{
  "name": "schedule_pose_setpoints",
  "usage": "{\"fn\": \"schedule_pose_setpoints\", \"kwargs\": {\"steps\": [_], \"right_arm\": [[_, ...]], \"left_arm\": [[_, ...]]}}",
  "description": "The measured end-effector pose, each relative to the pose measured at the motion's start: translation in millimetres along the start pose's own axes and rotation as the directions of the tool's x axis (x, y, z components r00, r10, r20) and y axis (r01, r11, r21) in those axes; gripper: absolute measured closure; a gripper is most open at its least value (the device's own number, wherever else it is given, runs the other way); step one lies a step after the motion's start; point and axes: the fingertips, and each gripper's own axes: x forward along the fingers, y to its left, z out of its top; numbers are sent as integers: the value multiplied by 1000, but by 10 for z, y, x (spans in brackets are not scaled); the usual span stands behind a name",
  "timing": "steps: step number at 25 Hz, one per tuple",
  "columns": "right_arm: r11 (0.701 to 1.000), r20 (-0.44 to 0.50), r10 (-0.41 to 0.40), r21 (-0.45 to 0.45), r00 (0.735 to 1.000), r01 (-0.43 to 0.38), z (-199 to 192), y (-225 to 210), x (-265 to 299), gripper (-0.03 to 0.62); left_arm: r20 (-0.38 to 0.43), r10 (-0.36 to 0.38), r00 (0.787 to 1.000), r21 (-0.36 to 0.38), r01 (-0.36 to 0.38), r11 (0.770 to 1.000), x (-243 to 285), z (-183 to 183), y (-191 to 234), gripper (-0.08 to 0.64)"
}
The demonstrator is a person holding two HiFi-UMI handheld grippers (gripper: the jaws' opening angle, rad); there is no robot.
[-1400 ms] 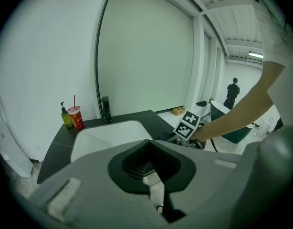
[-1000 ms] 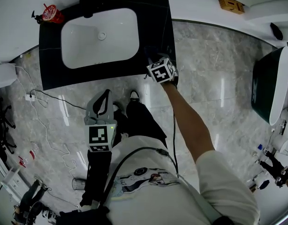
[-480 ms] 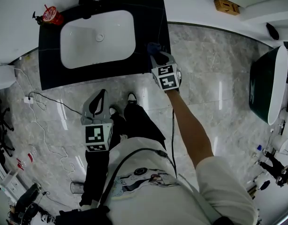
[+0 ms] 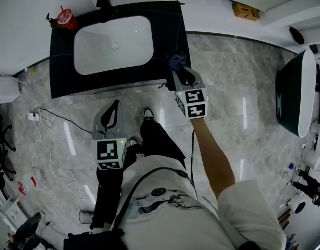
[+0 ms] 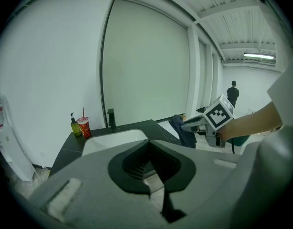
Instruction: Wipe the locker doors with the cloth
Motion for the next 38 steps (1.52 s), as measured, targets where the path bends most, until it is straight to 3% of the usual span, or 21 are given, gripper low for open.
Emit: {"fn": "schedule_pose_setpoints", "kwargs": {"steps": [12, 20, 28, 38], "right_arm": [[995, 210, -86, 64, 974, 74, 427, 800, -1249, 509], [994, 267, -108, 48, 958, 99, 318, 1130, -1682, 508], [998, 340, -64, -2, 938, 69, -69, 1079, -1629, 508], [996, 392, -38, -55, 919, 64, -1189, 934, -1058, 508]], "left_arm": [[64, -9, 998, 1, 9, 1000, -1136, -473, 145, 558], [74, -4, 997, 5, 3, 1000, -1435, -791, 200, 558], [114, 29, 993, 20, -32, 999, -1078, -1134, 86, 558], [148, 124, 981, 13, -127, 992, -428, -2324, 242, 558]]}}
